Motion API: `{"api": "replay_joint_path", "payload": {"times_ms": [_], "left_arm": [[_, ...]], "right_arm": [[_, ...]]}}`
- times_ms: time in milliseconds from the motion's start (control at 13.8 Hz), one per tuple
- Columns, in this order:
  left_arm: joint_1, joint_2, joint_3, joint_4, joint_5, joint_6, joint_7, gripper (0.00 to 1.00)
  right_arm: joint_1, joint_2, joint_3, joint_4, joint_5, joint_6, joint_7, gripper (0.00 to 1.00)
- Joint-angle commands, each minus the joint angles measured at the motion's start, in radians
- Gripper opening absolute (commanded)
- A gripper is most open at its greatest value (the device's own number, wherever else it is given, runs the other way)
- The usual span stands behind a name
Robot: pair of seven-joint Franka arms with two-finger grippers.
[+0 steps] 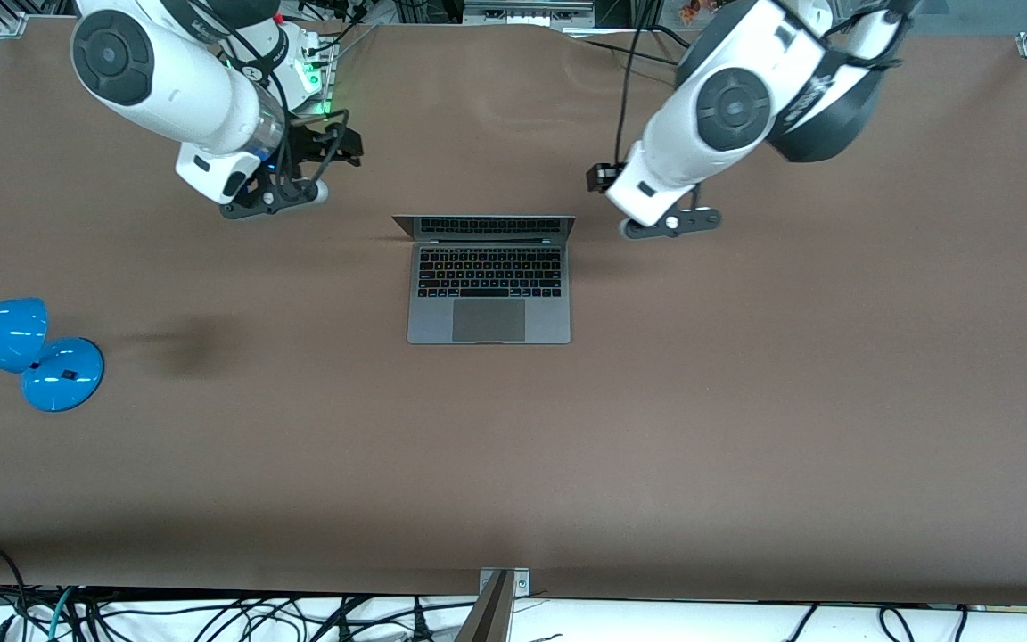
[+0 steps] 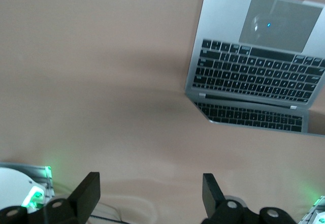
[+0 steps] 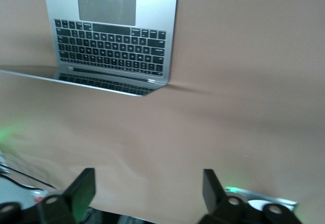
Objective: Close laptop with both arms from behind
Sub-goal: 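Lower both grippers behind the laptop screen, one at each screen corner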
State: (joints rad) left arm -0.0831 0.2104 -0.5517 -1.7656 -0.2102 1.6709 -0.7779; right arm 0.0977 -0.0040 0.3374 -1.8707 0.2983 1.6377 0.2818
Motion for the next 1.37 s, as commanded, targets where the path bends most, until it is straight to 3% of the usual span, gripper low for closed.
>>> {"api": "replay_joint_path", "payload": {"times_ms": [0,72,144,217,289,361,433,650,867,1300], "left_arm": [[-0.020,0.040,-0.001,0.020,-0.073,0.003,-0.041,0.85],[-0.021,0.041,-0.001,0.020,-0.078,0.003,-0.041,0.80],[-0.032,0.049,-0.002,0.018,-0.080,0.003,-0.041,0.66],[-0.050,0.053,-0.001,0.018,-0.072,0.003,-0.041,0.41],[-0.056,0.055,-0.001,0.018,-0.072,0.004,-0.044,0.22],[-0.056,0.055,-0.001,0.018,-0.074,0.004,-0.052,0.09],[-0.055,0.055,-0.001,0.018,-0.077,0.004,-0.055,0.00],[-0.064,0.064,-0.004,0.031,-0.083,0.004,-0.116,0.00],[-0.066,0.142,-0.004,0.064,-0.152,0.004,-0.135,0.00],[-0.096,0.233,0.003,0.100,-0.138,0.067,-0.130,0.00]], "right_arm": [[0.034,0.015,0.032,-0.002,0.025,0.045,0.112,0.83],[0.048,0.024,0.035,-0.002,0.025,0.059,0.135,0.73],[0.063,0.036,0.037,-0.002,0.025,0.066,0.155,0.58],[0.074,0.047,0.035,-0.002,0.025,0.065,0.158,0.42],[0.080,0.061,0.037,-0.002,0.025,0.063,0.158,0.28],[0.091,0.074,0.037,-0.005,0.025,0.065,0.158,0.16],[0.096,0.091,0.037,-0.011,0.025,0.070,0.157,0.09],[0.111,0.145,0.037,-0.025,0.025,0.102,0.149,0.03],[0.112,0.180,0.037,-0.053,0.025,0.145,0.140,0.03],[0.111,0.246,0.034,-0.053,0.027,0.162,0.082,0.03]]}}
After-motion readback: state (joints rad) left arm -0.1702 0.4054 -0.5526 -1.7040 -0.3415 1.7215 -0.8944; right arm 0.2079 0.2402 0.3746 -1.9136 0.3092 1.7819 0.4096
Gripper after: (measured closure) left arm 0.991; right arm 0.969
